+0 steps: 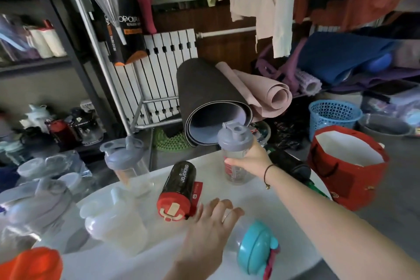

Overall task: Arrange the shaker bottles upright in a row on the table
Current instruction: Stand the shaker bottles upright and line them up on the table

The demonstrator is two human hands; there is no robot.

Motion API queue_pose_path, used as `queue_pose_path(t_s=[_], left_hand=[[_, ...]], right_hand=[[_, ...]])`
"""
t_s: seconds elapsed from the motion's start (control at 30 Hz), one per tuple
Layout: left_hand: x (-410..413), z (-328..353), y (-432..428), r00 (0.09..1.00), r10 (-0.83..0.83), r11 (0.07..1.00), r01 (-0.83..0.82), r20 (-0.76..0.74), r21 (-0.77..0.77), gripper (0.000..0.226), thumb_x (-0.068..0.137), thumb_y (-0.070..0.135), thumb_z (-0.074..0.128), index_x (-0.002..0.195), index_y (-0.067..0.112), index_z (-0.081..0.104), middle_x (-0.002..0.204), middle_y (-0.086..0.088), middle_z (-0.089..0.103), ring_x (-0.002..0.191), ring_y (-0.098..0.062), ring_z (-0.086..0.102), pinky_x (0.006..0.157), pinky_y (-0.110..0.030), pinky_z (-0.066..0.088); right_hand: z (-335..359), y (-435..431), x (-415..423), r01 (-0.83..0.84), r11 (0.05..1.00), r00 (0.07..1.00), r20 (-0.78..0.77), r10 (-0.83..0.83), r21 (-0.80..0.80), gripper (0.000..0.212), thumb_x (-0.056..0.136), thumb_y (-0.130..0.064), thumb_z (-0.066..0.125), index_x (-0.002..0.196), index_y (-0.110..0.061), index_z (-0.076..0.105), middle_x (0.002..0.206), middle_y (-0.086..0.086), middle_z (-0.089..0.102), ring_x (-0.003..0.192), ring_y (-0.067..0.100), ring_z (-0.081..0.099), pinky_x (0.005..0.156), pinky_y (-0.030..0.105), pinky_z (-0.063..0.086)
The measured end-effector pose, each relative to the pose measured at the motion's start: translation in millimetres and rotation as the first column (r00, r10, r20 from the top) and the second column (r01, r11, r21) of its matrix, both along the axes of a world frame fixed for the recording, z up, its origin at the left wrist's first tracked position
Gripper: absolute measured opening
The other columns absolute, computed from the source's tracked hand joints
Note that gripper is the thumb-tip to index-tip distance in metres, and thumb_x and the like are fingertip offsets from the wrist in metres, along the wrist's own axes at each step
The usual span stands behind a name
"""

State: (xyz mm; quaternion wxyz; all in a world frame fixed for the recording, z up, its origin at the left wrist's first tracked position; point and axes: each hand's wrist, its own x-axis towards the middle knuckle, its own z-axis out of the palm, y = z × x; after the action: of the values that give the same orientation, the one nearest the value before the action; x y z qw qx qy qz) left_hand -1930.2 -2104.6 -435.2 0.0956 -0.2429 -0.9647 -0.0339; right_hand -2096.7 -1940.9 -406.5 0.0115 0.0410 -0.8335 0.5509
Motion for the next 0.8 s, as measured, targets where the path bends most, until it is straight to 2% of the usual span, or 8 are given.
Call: queue_pose_path(t_s=[0.07, 0.13, 0.2, 0.3, 0.43, 0.57, 0.7, 0.8], left_hand=[[3.8, -3.5, -3.4, 0.996, -0.035, 0.999, 0.037, -0.078, 0.023, 0.084, 0.061, 0.001, 0.054, 0.133, 0.036, 0.027, 0.135, 0.004, 0.042, 0.13, -0.023, 0.04, 0.109, -0.037, 0.035], [8.2, -5.4, -8.5, 0.996, -0.034, 0.995, 0.042, -0.085, 0.086, 0.087, 0.049, 0.003, 0.058, 0.127, 0.034, 0.038, 0.123, 0.006, 0.052, 0.117, -0.021, 0.054, 0.097, -0.031, 0.047], [11.0, -7.5, -14.9, 0.998, 0.025, 0.987, -0.017, -0.051, 0.162, 0.094, 0.042, 0.008, 0.068, 0.127, 0.034, 0.039, 0.123, 0.007, 0.052, 0.112, -0.016, 0.058, 0.089, -0.023, 0.049], [12.9, -9.4, -21.3, 0.988, 0.144, 0.932, -0.156, 0.062, 0.328, 0.09, 0.056, 0.017, 0.076, 0.132, 0.036, 0.033, 0.133, 0.012, 0.039, 0.114, -0.014, 0.055, 0.084, -0.021, 0.049], [10.5, -1.8, -23.3, 0.953, 0.251, 0.791, -0.302, 0.167, 0.533, 0.088, 0.057, 0.028, 0.082, 0.132, 0.034, 0.037, 0.128, 0.014, 0.042, 0.11, -0.013, 0.056, 0.077, -0.019, 0.041], [-2.0, 2.2, -13.9, 0.88, 0.334, 0.635, -0.474, 0.337, 0.61, 0.101, 0.05, 0.036, 0.087, 0.137, 0.027, 0.035, 0.127, 0.007, 0.047, 0.117, -0.018, 0.052, 0.089, -0.026, 0.043], [-25.8, 5.9, -0.3, 0.824, 0.393, 0.44, -0.557, 0.407, 0.704, 0.098, 0.047, 0.033, 0.091, 0.131, 0.016, 0.043, 0.125, -0.002, 0.054, 0.117, -0.023, 0.052, 0.09, -0.026, 0.039], [-54.5, 18.1, 5.5, 0.824, 0.372, 0.34, -0.55, 0.428, 0.763, 0.086, 0.049, 0.031, 0.09, 0.123, 0.02, 0.048, 0.117, 0.0, 0.059, 0.11, -0.024, 0.057, 0.089, -0.034, 0.047]], right_hand=[[-1.1, 21.0, 12.7, -0.003, 1.0, 1.0, -0.004, 0.003, 0.031, 0.097, 0.047, -0.042, 0.09, 0.131, -0.024, 0.043, 0.123, -0.002, 0.061, 0.112, 0.018, 0.058, 0.1, 0.039, 0.046], [-4.4, 42.8, 30.6, 0.005, 0.999, 1.0, -0.004, -0.005, 0.045, 0.103, 0.04, -0.049, 0.088, 0.13, -0.023, 0.046, 0.12, -0.005, 0.063, 0.108, 0.014, 0.06, 0.097, 0.035, 0.048], [-9.4, 63.1, 50.8, -0.01, 0.998, 1.0, -0.005, 0.01, 0.066, 0.105, 0.037, -0.056, 0.086, 0.13, -0.025, 0.046, 0.116, -0.01, 0.064, 0.105, 0.009, 0.061, 0.092, 0.029, 0.049], [-13.8, 86.1, 80.7, -0.028, 0.997, 0.999, -0.018, 0.03, 0.075, 0.097, 0.04, -0.057, 0.087, 0.126, -0.035, 0.047, 0.108, -0.026, 0.064, 0.099, -0.008, 0.06, 0.085, 0.018, 0.049], [-16.2, 96.1, 112.4, -0.043, 0.995, 0.999, -0.025, 0.045, 0.091, 0.088, 0.045, -0.054, 0.087, 0.123, -0.039, 0.05, 0.11, -0.024, 0.065, 0.103, -0.005, 0.06, 0.088, 0.022, 0.048], [-15.3, 88.6, 130.9, -0.098, 0.993, 0.994, -0.04, 0.101, 0.068, 0.08, 0.047, -0.051, 0.087, 0.117, -0.045, 0.05, 0.107, -0.04, 0.059, 0.103, -0.017, 0.053, 0.079, -0.002, 0.038], [-18.5, 84.7, 132.5, -0.154, 0.988, 0.988, 0.005, 0.155, -0.024, 0.083, 0.059, -0.033, 0.088, 0.126, -0.042, 0.04, 0.117, -0.032, 0.056, 0.109, -0.014, 0.051, 0.087, 0.006, 0.038], [-25.4, 87.0, 132.4, -0.18, 0.982, 0.983, 0.03, 0.182, -0.065, 0.081, 0.061, -0.03, 0.089, 0.125, -0.04, 0.041, 0.114, -0.032, 0.061, 0.11, -0.013, 0.052, 0.086, 0.006, 0.042]])
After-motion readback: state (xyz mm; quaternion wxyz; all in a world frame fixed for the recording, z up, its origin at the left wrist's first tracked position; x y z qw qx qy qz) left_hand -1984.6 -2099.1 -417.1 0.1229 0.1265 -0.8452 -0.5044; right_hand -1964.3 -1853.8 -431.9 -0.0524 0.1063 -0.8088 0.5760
